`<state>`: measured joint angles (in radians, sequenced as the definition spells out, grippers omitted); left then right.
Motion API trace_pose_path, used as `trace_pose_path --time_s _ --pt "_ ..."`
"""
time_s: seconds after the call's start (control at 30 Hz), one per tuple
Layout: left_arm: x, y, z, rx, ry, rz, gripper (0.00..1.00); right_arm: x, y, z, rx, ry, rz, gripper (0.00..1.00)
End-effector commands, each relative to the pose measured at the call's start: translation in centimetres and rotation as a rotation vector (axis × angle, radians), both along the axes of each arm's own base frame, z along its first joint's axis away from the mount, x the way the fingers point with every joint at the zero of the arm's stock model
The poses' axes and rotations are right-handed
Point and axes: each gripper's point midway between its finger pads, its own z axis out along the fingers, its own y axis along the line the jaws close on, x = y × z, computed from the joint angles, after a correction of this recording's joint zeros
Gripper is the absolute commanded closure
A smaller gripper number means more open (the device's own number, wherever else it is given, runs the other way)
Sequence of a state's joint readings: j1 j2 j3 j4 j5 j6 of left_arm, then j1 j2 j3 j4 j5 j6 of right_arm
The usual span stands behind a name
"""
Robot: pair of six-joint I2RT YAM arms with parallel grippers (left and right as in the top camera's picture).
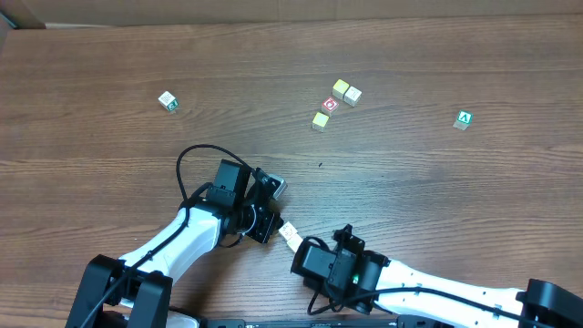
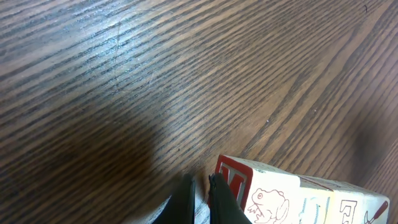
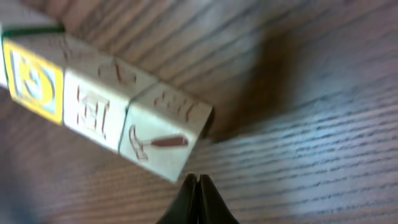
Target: Flip 4 blocks
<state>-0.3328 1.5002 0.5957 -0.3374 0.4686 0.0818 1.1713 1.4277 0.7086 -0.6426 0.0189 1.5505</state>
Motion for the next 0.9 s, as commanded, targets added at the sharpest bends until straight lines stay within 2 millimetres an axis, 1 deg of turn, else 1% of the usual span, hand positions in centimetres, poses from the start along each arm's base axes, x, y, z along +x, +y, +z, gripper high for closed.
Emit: trace_pose_path --time_s 0.0,0.2,0.37,0.87 --pt "0.3 -0.2 0.2 -0.015 -0.007 -0.017 0.96 1.5 0.0 0.7 0.015 -0.032 -0.069 0.96" --pt "0.3 -0.2 0.2 -0.015 -0.007 -0.017 0.96 1.8 -0.2 0.6 0.012 -0.030 -0.082 0.96" --pt "0.3 -0.2 0.2 -0.015 -0.006 -0.017 0.96 1.4 -0.7 -0.2 -0.011 -0.007 -0.099 0.96" --pt "0.3 -0.2 0.2 -0.015 -0.006 -0.017 0.96 1.1 -1.3 -0.6 -0.035 0.017 -0.144 0.96"
